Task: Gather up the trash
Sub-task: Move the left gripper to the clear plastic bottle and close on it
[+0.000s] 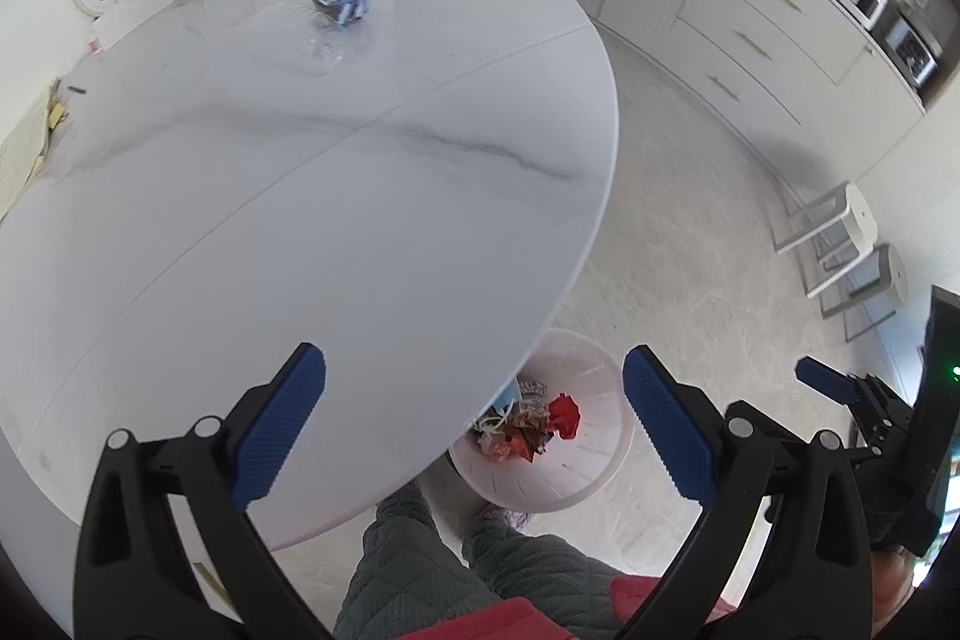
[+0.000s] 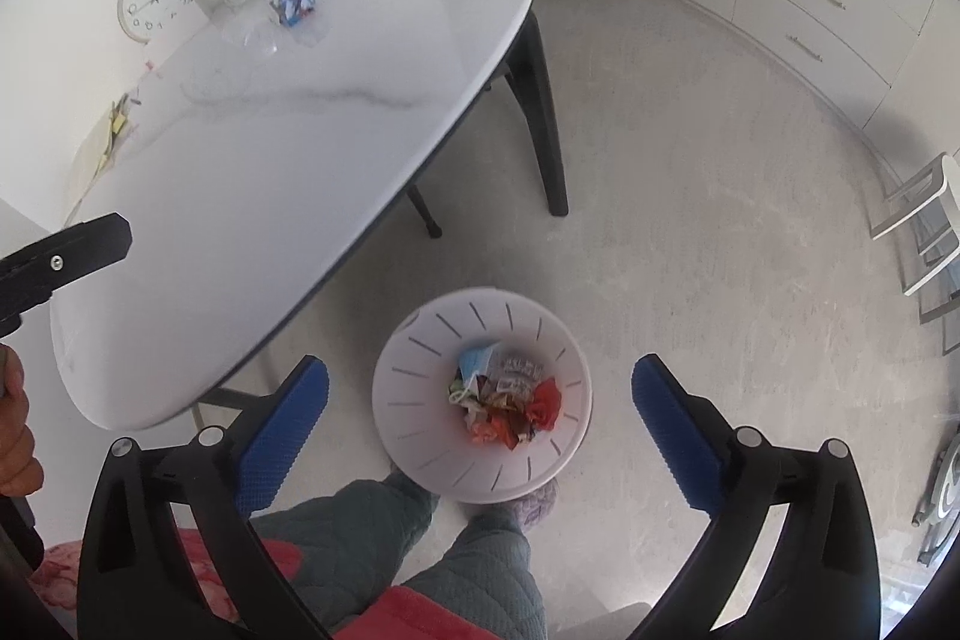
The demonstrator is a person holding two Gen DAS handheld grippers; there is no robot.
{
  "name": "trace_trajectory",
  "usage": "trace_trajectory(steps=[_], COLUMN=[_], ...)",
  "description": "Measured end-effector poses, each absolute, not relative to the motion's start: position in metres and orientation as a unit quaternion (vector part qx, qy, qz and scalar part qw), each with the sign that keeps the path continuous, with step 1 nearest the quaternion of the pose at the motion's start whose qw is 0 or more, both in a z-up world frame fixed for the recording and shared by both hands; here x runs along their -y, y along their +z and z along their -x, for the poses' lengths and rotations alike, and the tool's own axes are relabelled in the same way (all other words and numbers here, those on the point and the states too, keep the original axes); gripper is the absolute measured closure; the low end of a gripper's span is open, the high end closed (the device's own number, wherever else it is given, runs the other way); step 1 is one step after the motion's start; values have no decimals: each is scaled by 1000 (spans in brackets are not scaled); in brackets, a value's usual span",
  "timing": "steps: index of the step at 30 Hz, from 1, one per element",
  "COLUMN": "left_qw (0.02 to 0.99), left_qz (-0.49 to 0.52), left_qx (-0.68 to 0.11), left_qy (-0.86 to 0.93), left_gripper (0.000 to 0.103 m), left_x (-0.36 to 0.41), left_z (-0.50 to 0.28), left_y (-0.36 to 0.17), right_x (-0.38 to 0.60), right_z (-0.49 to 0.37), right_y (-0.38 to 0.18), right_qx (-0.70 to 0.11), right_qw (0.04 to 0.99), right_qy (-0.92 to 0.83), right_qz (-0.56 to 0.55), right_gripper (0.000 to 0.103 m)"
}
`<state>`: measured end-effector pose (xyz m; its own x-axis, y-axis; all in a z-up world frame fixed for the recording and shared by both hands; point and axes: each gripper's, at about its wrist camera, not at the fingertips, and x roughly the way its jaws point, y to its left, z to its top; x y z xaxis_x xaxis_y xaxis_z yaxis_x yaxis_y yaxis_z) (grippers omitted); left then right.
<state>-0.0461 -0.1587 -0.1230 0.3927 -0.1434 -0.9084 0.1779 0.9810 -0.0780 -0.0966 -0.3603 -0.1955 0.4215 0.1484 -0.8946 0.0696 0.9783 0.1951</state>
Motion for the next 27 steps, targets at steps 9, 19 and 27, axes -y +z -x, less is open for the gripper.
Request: trace_trajectory(steps=[9, 19, 27], left_qw=[842, 842, 830], left_qz=[49, 76, 101], left_qx=[-536, -532, -538], left_qy=[-22, 34, 104], left_gripper=[8, 8, 8], left_x=[125, 110, 88], left_z=[11, -113, -247], left_y=[-109, -119, -157], right_x=[351, 326, 312], right_z=[53, -45, -145], right_y=[-177, -164, -167], right_qx=[-525, -511, -508], right_qw=[845, 856, 859], right_qy=[54, 43, 37], right_qz=[-86, -62, -51], right_gripper=[2, 2, 2])
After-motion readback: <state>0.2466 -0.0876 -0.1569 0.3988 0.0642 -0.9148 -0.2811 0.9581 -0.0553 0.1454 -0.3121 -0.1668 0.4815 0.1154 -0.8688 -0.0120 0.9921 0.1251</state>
